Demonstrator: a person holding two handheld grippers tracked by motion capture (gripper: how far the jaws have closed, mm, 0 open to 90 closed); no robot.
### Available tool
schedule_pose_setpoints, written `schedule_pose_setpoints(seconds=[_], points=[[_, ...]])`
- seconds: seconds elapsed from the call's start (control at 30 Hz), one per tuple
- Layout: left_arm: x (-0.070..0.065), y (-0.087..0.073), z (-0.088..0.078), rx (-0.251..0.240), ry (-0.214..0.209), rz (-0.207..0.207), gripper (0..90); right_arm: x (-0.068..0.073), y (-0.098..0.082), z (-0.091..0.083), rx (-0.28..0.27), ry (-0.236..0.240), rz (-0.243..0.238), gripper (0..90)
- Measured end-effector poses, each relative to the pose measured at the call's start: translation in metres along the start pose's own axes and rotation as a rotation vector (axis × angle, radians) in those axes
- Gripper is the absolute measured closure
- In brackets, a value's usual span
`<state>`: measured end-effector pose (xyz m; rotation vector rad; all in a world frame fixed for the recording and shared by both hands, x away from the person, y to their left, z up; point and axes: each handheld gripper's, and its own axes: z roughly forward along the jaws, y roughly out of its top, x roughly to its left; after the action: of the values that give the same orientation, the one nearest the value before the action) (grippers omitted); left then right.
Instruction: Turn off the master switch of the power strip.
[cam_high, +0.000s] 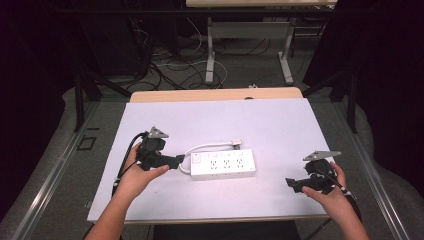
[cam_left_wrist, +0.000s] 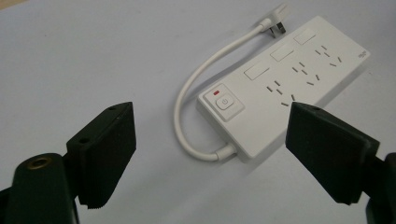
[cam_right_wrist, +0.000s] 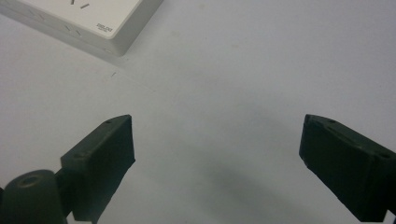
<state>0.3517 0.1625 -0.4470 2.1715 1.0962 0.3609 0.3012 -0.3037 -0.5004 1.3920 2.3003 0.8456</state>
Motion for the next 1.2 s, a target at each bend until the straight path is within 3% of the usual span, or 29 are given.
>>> schedule_pose_setpoints(seconds=[0.17, 0.77, 0.9, 1.1, 1.2], points=[[-0.002, 0.006, 0.004, 0.003, -0.006, 0.000, 16.5, 0.000, 0.000, 0.001, 0.002, -0.004, -0.001, 9.7], [-0.010, 0.022, 0.022, 0.022, -0.028, 0.005, 30.5, -0.001, -0.001, 0.001, -0.002, -0.008, 0.006, 9.7], [-0.012, 0.022, 0.028, 0.049, -0.034, -0.033, 33.0, -0.001, -0.001, 0.002, -0.001, 0.000, 0.008, 9.7], [-0.015, 0.023, 0.039, 0.063, -0.047, -0.040, 34.9, -0.002, -0.001, 0.001, 0.021, -0.008, -0.001, 9.7], [-0.015, 0.023, 0.044, 0.062, -0.065, -0.066, 35.1, -0.002, -0.002, 0.003, 0.007, -0.002, 0.006, 9.7]])
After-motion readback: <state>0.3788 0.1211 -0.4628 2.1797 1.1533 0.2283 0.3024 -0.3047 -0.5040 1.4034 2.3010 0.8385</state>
